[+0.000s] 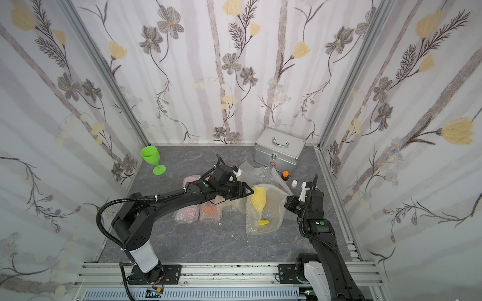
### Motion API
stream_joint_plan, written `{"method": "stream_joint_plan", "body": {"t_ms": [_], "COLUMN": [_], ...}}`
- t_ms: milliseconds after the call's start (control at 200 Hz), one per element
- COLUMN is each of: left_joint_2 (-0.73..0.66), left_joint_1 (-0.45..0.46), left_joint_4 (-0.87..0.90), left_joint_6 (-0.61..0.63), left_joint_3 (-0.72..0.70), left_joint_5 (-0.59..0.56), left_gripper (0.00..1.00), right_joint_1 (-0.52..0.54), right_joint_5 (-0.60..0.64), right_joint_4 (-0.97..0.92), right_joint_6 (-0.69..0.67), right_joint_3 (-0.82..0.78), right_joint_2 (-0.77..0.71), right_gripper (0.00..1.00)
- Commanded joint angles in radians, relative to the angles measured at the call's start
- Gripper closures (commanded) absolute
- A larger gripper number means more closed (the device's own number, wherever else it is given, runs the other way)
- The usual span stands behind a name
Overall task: Unpack wine glasses from bubble wrap
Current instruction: Unwrap the bubble wrap.
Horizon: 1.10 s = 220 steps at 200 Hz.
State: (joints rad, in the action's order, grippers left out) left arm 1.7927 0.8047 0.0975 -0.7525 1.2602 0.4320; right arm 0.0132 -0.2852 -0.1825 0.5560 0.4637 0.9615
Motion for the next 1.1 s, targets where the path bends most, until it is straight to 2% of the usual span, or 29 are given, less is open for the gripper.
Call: {"method": "stream_joint_plan", "body": {"t_ms": [0, 200, 320, 495, 630, 784, 864, 1094], "left_joint_2": [0.063, 0.218, 0.286, 0.313, 0.312, 0.268, 0.235, 0.12], "left_joint_1": [0.038, 0.132, 0.159, 0.161, 0.159, 0.14, 0.124, 0.063], "left_joint_4": [0.184, 0.417, 0.536, 0.575, 0.581, 0.525, 0.472, 0.25], "left_joint_6": [0.088, 0.193, 0.228, 0.247, 0.251, 0.228, 0.214, 0.171], "left_joint_3": [0.091, 0.338, 0.446, 0.465, 0.461, 0.406, 0.355, 0.168], "left_joint_5": [-0.046, -0.219, -0.323, -0.373, -0.389, -0.369, -0.335, -0.251], "left_gripper": [0.28, 0.18, 0.19, 0.25, 0.36, 0.6, 0.65, 0.75], "right_joint_1": [0.001, 0.002, 0.004, 0.004, 0.003, 0.001, -0.007, -0.066], "right_joint_5": [-0.08, -0.109, -0.117, -0.106, -0.099, -0.04, 0.021, 0.101], "right_joint_4": [0.06, 0.074, 0.081, 0.077, 0.072, 0.055, 0.034, 0.017], "right_joint_6": [0.01, 0.014, 0.014, 0.013, 0.006, 0.005, 0.011, 0.037], "right_joint_3": [0.007, -0.003, -0.015, -0.016, -0.01, -0.01, -0.007, -0.022], "right_joint_2": [0.002, 0.006, 0.011, 0.003, 0.008, 0.0, -0.012, -0.046], "right_gripper": [1.0, 1.0, 1.0, 1.0, 1.0, 1.0, 1.0, 1.0]}}
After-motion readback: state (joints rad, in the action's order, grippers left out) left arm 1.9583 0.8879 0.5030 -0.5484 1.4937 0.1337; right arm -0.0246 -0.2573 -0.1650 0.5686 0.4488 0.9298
